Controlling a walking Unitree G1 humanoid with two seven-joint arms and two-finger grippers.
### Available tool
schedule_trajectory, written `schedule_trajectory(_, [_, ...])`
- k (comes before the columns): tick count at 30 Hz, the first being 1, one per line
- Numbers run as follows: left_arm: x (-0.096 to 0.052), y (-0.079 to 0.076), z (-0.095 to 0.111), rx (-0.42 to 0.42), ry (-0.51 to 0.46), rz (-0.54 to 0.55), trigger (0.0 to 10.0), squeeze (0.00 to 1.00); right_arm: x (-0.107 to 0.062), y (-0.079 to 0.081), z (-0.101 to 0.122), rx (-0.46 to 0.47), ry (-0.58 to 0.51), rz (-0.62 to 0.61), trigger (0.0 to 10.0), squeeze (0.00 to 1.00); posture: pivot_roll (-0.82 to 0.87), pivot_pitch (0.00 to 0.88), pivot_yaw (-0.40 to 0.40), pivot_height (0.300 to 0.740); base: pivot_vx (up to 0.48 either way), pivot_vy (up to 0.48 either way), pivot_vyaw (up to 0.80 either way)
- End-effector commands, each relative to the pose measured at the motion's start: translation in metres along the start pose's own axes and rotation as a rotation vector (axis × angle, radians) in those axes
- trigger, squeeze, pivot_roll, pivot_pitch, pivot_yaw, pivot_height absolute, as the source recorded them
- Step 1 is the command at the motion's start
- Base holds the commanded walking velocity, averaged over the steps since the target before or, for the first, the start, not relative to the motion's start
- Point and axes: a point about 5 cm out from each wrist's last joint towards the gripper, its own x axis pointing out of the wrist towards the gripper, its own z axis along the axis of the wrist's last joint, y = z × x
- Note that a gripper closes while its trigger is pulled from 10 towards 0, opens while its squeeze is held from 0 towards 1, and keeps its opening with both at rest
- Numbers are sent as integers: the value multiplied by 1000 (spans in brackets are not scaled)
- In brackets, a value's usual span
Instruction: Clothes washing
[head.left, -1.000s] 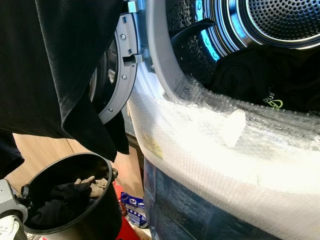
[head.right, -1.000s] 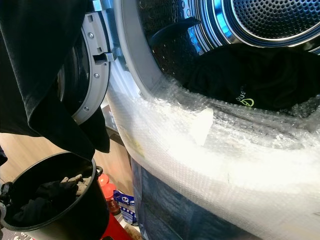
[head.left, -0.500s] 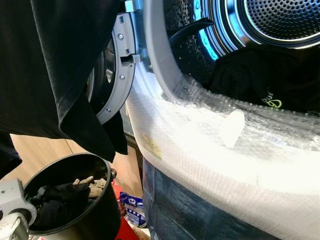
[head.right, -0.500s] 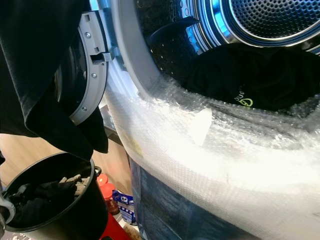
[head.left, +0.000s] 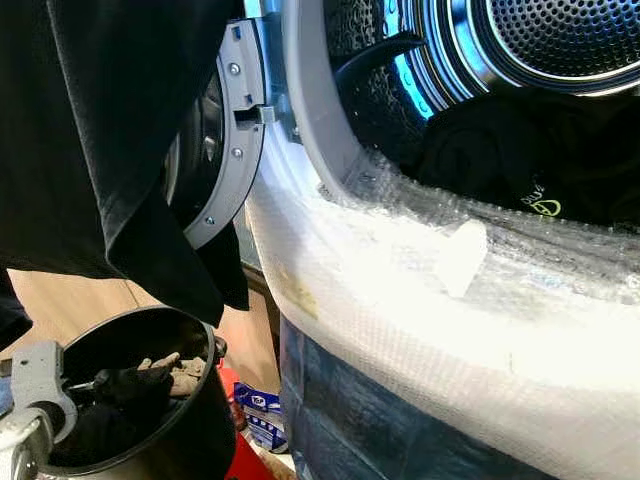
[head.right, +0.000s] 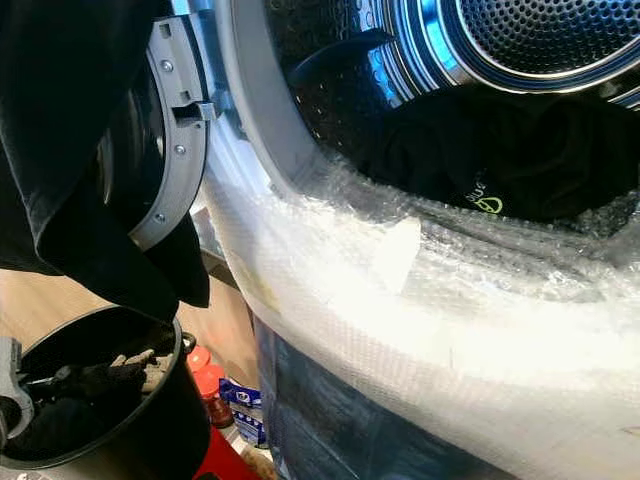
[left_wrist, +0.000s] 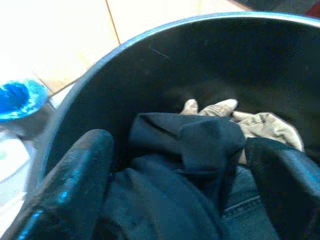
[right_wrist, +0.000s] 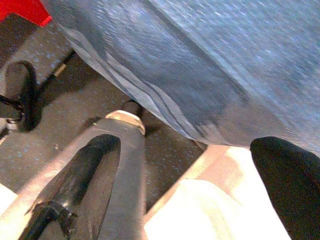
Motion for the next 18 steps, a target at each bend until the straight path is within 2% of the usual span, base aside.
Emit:
schedule_trajectory(1, [0,3,6,78,23,9,10000,1000,0,-1,-1,-39,11,3,10000,0,22,0,55,740,0,0,0])
schedule_trajectory(4, [-1,6,8,90,35,9,10000,1000,0,-3,1,-53,11,7,10000,0,17,0,57,740,0,0,0])
schedule_trajectory(7, [1,6,11,117,70,-47,10000,1000,0,-14,12,-41,-5,-47,10000,0,-48,0,75,740,0,0,0])
schedule_trajectory(9, [1,6,11,117,70,-47,10000,1000,0,-14,12,-41,-5,-47,10000,0,-48,0,75,740,0,0,0])
schedule_trajectory(11, [6,-2,7,177,104,-95,10000,1000,0,-17,12,-52,2,-57,10000,0,-87,0,73,740,0,0,0])
schedule_trajectory(14, [8,-7,5,187,114,-114,10000,1000,0,-18,10,-64,5,-60,10000,0,-89,0,63,740,0,0,0])
schedule_trajectory(16, [11,-21,-6,207,159,-146,10000,1000,0,-20,-7,-139,59,-58,10000,0,-60,0,25,740,0,0,0])
schedule_trajectory(18, [9,-25,-18,205,190,-158,10000,1000,-1,-19,-15,-189,81,-59,10000,0,-51,0,12,740,0,0,0])
